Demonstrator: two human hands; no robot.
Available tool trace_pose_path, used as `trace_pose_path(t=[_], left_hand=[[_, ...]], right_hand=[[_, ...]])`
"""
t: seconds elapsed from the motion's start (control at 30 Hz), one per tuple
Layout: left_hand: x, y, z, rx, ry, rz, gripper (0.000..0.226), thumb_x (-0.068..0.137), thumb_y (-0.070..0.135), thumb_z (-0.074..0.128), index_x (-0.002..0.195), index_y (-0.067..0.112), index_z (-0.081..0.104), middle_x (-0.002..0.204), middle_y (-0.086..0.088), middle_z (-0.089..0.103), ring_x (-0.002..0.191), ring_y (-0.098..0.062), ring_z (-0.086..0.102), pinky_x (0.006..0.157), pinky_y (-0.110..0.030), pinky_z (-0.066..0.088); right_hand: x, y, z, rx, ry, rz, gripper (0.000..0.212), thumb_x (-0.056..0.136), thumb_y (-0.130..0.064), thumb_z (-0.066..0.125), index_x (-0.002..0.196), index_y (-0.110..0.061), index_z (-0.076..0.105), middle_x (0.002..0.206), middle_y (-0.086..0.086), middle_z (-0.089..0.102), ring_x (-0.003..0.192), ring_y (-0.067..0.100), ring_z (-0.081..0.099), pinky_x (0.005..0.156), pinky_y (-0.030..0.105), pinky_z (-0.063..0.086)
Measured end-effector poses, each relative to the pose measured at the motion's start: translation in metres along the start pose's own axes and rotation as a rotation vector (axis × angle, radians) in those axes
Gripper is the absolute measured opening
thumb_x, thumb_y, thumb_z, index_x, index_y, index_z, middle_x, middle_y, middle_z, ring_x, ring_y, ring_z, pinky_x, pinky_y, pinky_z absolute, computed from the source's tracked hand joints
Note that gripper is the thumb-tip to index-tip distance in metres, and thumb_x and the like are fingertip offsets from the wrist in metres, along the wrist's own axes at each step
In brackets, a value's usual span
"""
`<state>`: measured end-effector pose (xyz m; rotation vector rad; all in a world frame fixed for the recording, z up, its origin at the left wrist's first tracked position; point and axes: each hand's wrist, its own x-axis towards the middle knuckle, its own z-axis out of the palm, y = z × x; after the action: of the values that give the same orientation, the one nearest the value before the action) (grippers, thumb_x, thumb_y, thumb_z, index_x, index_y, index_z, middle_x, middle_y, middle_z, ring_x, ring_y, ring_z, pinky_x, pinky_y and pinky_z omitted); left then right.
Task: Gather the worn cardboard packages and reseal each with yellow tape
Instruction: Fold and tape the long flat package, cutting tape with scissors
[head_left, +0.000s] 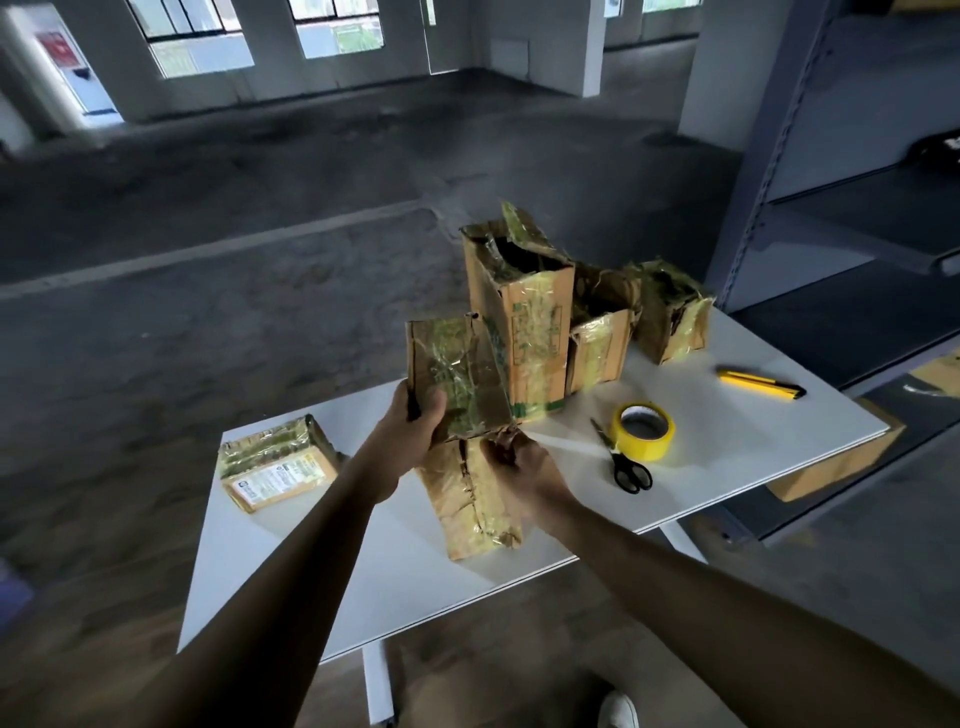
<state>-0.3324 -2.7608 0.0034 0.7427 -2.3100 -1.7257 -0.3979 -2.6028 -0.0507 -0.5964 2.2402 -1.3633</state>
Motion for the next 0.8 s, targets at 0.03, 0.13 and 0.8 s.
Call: trace_pose_path(t=[0.03,0.13,0.8], left_hand=[[-0.001,0.0,-0.002,-0.011,-0.015,0.026,0.037,0.099,0.052,0.047,0.127,0.029,0.044,0.115,0.003,0.06,0.101,-0.009,0.058,0.087,-0.031,0.051],[-0.005,0.011,-0.01,0.011,-0.022,0.133,0.026,0.1,0.052,0.043,0.109,0.03,0.053,0.098,0.015,0.058,0.089,0.002,0.054,0.079,-0.016,0.042],[0.034,0.007,-0.019,0.673,0.139,0.345,0.031,0.103,0.038,0.045,0.098,0.011,0.057,0.098,-0.016,0.066,0.091,-0.033,0.063,0.075,-0.038,0.045]], right_hand=[[0.002,-0.006,-0.002,-0.024,0.019,0.023,0.028,0.101,-0.043,0.05,0.086,-0.02,0.055,0.067,-0.001,0.059,0.057,0.015,0.055,0.042,0.018,0.039],[0.005,-0.022,-0.006,-0.076,0.054,-0.037,0.041,0.104,-0.047,0.04,0.077,-0.018,0.051,0.058,-0.001,0.051,0.044,0.01,0.046,0.035,0.02,0.028],[0.004,-0.033,-0.02,-0.183,0.203,-0.083,0.069,0.093,-0.07,0.036,0.085,-0.01,0.07,0.07,0.009,0.069,0.067,0.028,0.069,0.055,0.033,0.052]])
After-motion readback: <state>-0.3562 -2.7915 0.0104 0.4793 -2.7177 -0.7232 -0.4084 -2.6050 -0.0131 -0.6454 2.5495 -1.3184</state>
